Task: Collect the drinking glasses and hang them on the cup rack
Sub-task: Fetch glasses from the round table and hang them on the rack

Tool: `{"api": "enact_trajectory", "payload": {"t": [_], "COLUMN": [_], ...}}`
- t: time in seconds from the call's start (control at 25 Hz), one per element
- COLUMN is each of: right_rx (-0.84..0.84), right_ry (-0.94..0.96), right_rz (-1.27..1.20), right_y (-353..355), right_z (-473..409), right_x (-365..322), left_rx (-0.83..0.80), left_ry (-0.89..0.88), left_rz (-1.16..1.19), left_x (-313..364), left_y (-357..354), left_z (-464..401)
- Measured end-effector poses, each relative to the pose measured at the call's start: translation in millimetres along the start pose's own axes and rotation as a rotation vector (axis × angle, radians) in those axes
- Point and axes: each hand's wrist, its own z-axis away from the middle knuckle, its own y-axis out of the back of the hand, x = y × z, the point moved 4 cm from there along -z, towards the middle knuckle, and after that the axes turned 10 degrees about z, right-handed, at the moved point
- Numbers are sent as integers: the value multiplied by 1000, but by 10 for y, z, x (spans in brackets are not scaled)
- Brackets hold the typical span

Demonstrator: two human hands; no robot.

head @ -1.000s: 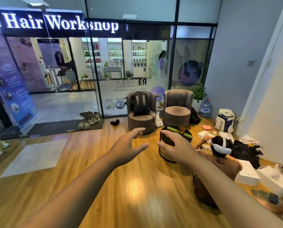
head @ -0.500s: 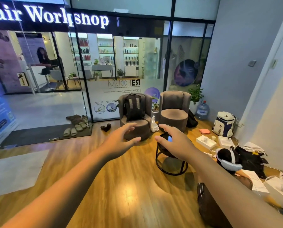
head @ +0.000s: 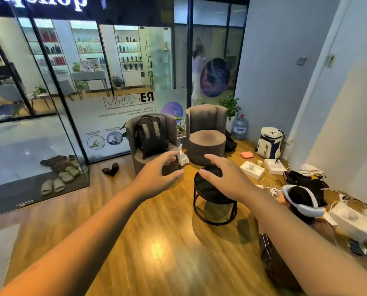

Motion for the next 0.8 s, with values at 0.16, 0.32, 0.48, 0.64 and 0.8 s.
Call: {"api": "enact_trajectory", "payload": {"t": [0.16, 0.32, 0.48, 0.64, 0.8], "right_rx": [20, 38, 43, -6, -47], "right_ry": [-96, -124, -168, -223, -291], "right_rz": [-1, -7, -10, -17, -13], "right_y": [-126, -152, -29, -8, -73], "right_z": [-576, -1192, -1880, -2537, -2914], "right_x": [344, 764, 1322, 2012, 2688], "left_rx": [-37, -87, -61, -133, -189], "left_ry": [-3, -2, -1, 36, 41], "left_rz": [9, 7, -30, -25, -13], "left_x": [-303, -620, -837, -1008, -1210], "left_y": [-33, -185, -399, -833, -1365], "left_z": [-615, -1235, -2006, -2983, -3718]}}
